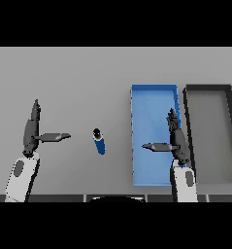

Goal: Pick up the blue pipe and place it into the blue bin.

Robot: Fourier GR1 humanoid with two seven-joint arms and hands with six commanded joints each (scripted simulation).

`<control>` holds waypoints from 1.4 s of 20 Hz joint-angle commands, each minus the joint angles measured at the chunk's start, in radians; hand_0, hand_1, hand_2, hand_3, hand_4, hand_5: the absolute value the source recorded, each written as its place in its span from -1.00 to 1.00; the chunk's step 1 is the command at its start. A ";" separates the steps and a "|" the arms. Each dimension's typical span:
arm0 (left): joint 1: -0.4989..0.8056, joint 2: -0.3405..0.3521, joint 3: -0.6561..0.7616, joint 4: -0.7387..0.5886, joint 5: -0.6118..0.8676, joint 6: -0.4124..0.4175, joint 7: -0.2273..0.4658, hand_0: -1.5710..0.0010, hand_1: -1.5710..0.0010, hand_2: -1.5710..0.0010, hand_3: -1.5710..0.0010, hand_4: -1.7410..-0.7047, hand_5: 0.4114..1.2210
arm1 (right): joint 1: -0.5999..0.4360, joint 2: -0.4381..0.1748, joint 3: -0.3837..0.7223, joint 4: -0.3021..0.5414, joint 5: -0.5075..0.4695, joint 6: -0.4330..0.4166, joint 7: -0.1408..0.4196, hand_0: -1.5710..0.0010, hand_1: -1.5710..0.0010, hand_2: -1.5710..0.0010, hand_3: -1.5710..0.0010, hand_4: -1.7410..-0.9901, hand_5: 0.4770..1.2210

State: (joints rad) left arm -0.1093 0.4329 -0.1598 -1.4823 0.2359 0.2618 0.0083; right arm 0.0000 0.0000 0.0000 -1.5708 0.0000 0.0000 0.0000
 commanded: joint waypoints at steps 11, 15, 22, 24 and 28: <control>0.080 0.163 -0.054 -0.014 -0.009 -0.261 -0.159 1.00 1.00 1.00 1.00 0.41 -0.56 | 0.097 -0.105 0.095 -0.105 0.131 0.055 -0.072 1.00 1.00 1.00 1.00 0.36 -0.67; 0.088 0.176 -0.066 -0.028 0.008 -0.312 -0.182 1.00 1.00 1.00 1.00 0.40 -0.55 | 0.094 -0.120 0.093 -0.132 0.130 0.058 -0.040 1.00 1.00 1.00 1.00 0.37 -0.69; 0.101 0.229 -0.164 -0.124 -0.001 -0.449 -0.129 1.00 1.00 1.00 1.00 0.35 -0.70 | 0.090 -0.122 0.104 -0.119 0.141 0.066 -0.090 1.00 1.00 1.00 1.00 0.37 -0.66; 0.101 0.222 -0.201 -0.155 -0.001 -0.470 -0.081 1.00 1.00 1.00 1.00 0.31 -0.79 | 0.084 -0.118 0.105 -0.128 0.141 0.062 -0.078 1.00 1.00 1.00 1.00 0.35 -0.66; 0.080 0.176 -0.273 -0.176 -0.038 -0.490 -0.053 1.00 1.00 1.00 1.00 0.25 -0.87 | 0.087 -0.118 0.105 -0.133 0.142 0.062 -0.085 1.00 1.00 1.00 1.00 0.29 -0.63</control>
State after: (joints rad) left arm -0.0296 0.6077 -0.4335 -1.6589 0.1975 -0.2290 -0.0430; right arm 0.0866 -0.1179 0.1050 -1.7035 0.1418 0.0617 -0.0847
